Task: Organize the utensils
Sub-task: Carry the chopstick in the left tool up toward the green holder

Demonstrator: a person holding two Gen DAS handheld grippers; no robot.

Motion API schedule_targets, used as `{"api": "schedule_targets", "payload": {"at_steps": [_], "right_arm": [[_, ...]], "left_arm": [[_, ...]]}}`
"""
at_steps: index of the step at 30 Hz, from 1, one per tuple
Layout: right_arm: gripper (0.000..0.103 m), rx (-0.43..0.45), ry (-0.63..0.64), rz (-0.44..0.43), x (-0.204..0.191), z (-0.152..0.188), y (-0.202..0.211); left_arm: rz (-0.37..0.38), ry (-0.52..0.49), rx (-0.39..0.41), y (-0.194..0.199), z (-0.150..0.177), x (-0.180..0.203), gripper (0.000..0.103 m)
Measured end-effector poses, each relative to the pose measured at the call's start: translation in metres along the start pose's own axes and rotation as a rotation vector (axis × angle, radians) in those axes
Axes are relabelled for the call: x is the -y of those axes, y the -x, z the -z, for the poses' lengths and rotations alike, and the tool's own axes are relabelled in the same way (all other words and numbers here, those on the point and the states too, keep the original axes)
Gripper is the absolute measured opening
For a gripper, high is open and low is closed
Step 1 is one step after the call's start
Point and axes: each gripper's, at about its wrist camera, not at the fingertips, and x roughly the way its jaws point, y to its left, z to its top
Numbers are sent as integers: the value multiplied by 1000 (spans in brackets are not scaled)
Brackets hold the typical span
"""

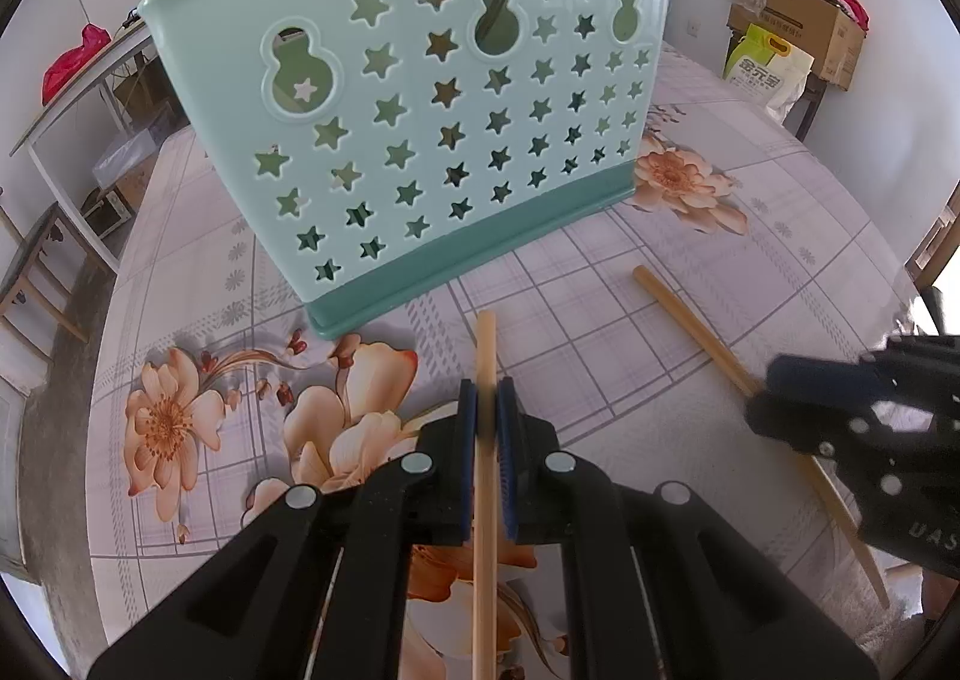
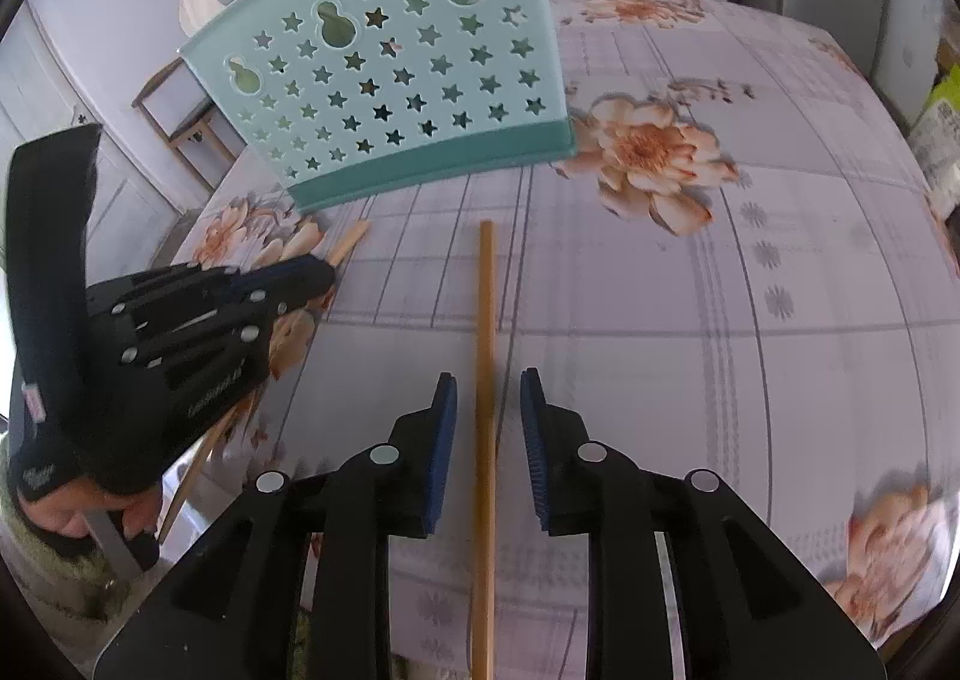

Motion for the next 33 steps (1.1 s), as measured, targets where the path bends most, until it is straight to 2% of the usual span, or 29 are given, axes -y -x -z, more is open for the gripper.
{"api": "schedule_targets", "payload": {"at_steps": [13,16,20,26,33], "right_arm": [[21,22,86,86,-14,-28,-19],[17,31,103,108,-14,-31,-23],[6,44,116,139,-15,-32,-25],[5,55,76,127,-9,-34,-23],[5,111,-38,63,13,-37,5]], "left_arm": [[4,-1,1,0,0,-1,6],[3,-1,1,-1,0,-1,6],[5,-1,2,0,0,-2,6],[13,-6,-1,0,-1,-3,6],[33,-4,11,-1,-1,-9,7]]}}
